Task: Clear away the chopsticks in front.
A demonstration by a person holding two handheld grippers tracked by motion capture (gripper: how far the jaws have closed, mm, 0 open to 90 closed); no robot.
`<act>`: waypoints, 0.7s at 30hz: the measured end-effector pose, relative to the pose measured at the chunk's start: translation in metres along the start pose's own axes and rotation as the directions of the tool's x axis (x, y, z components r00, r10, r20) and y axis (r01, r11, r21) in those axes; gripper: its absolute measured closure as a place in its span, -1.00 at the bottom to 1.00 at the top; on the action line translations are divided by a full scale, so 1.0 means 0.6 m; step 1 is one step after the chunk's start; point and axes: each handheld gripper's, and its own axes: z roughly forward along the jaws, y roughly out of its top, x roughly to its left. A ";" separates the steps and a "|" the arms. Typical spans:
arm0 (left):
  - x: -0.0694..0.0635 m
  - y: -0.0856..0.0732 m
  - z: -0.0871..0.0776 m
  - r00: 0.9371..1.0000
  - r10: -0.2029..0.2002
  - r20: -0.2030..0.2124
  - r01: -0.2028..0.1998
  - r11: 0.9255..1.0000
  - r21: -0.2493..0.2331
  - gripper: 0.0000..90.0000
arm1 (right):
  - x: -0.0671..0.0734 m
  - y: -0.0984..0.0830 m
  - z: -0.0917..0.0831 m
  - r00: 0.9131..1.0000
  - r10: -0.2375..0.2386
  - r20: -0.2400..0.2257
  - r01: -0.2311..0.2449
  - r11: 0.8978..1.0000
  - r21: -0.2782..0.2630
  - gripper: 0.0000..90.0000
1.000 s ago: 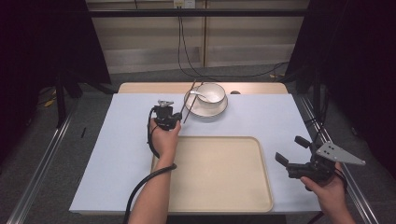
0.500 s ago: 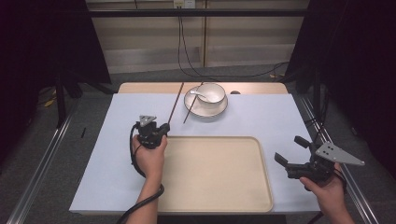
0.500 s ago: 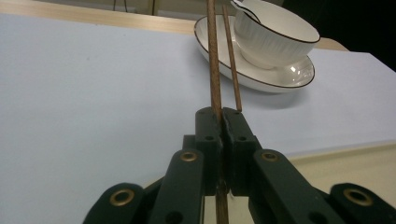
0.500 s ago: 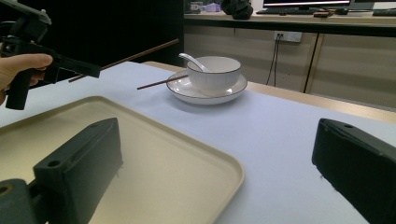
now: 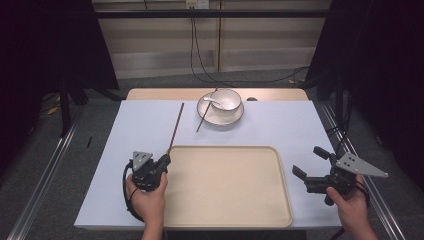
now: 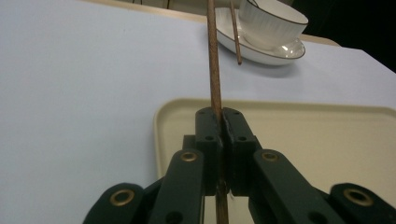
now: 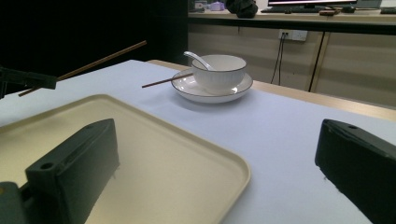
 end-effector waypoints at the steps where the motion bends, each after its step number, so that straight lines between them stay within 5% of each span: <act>1: 0.000 -0.006 -0.004 1.000 -0.003 0.002 0.003 1.000 0.002 0.91 | 0.001 0.000 0.000 1.000 0.001 -0.004 -0.001 1.000 -0.003 -1.00; 16: -0.027 -0.072 -0.070 0.999 -0.042 0.018 0.042 0.999 0.001 0.91 | 0.001 0.000 -0.001 1.000 -0.013 -0.010 0.013 1.000 0.004 -1.00; 21: -0.031 -0.086 -0.087 0.998 -0.057 0.011 0.056 0.998 0.038 0.91 | 0.002 0.000 -0.001 1.000 -0.013 -0.011 0.013 1.000 0.002 -1.00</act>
